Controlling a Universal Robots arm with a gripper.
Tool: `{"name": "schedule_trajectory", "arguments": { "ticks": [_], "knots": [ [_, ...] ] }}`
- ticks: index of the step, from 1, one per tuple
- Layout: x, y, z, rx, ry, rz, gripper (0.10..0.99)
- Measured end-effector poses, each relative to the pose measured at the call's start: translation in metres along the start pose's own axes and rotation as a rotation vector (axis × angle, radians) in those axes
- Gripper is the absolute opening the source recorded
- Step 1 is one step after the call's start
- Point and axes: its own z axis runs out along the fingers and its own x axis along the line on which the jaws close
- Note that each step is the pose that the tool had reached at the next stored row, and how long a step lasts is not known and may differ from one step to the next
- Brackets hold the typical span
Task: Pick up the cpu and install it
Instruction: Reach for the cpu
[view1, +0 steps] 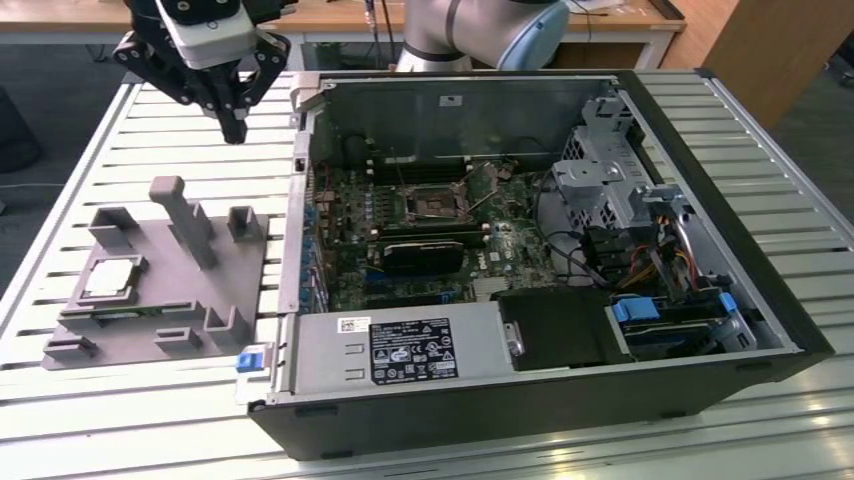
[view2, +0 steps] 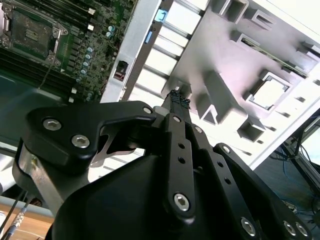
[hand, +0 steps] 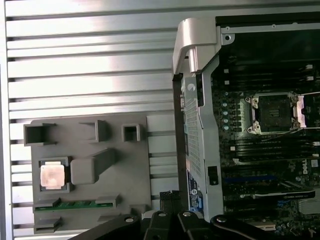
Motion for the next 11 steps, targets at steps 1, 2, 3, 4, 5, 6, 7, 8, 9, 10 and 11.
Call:
{"name": "schedule_trajectory", "arguments": {
  "ticks": [1,2,3,4,5,6,7,8,9,10,11],
  "knots": [
    [0.0007,-0.0001,0.0,0.0,0.0001,0.0,0.106],
    [0.0014,-0.0001,0.0001,0.0,0.0003,0.0,0.106],
    [0.0021,-0.0002,0.0002,0.0,0.0004,0.0,0.106],
    [0.0028,-0.0002,0.0002,0.0,0.0006,0.0,0.106],
    [0.0035,-0.0003,0.0002,0.0,0.0007,0.0,0.106],
    [0.0043,-0.0004,0.0003,0.0,0.0008,0.0,0.106],
    [0.0051,-0.0004,0.0004,0.0,0.0009,0.0,0.106],
    [0.0059,-0.0005,0.0004,0.0,0.0009,0.0,0.106],
    [0.0066,-0.0006,0.0005,0.0,0.001,0.0,0.106],
    [0.0074,-0.0006,0.0005,0.0,0.0012,0.0,0.106],
    [0.0082,-0.0007,0.0005,0.0,0.0012,0.0,0.106]
  ]
}}
